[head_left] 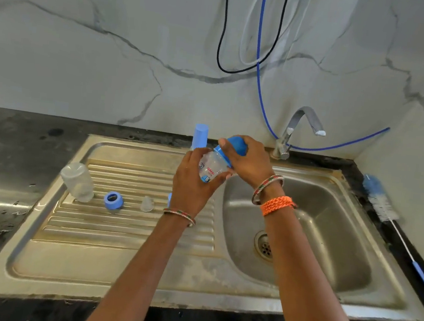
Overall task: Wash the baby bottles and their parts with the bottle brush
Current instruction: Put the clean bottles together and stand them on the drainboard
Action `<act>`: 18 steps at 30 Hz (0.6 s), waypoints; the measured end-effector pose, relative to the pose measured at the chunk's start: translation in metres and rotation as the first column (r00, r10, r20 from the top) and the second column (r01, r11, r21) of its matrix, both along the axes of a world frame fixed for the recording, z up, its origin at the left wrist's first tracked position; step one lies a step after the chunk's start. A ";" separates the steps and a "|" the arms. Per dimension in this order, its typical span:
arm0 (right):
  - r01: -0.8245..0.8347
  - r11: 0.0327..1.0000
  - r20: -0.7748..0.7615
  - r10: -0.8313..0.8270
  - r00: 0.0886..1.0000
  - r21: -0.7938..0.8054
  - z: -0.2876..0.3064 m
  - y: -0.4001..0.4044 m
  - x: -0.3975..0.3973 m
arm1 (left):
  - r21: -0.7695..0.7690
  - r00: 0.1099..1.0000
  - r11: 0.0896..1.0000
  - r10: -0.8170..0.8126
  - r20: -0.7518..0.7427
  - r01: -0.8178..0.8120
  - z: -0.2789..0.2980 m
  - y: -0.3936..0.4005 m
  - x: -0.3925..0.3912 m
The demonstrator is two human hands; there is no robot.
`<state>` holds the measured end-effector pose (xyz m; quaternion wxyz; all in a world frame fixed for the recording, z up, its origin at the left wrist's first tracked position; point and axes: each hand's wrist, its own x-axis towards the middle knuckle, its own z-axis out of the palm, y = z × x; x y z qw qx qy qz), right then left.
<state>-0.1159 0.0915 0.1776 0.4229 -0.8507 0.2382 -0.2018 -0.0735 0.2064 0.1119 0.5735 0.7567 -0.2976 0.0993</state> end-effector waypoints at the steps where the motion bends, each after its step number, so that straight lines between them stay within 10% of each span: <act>1: -0.077 0.992 -0.029 0.080 0.996 0.096 0.003 -0.002 -0.001 | -0.003 0.996 0.999 -0.045 -0.075 0.045 0.000 0.005 0.008; 8: -0.263 0.762 0.046 0.294 0.955 0.591 -0.012 0.004 0.012 | -0.059 0.817 0.935 -0.334 -0.470 0.349 -0.013 0.034 0.038; 18: -0.242 0.970 0.071 0.240 0.968 0.024 -0.071 0.056 0.148 | 0.063 0.948 0.991 0.135 -0.290 -0.122 -0.015 0.128 0.139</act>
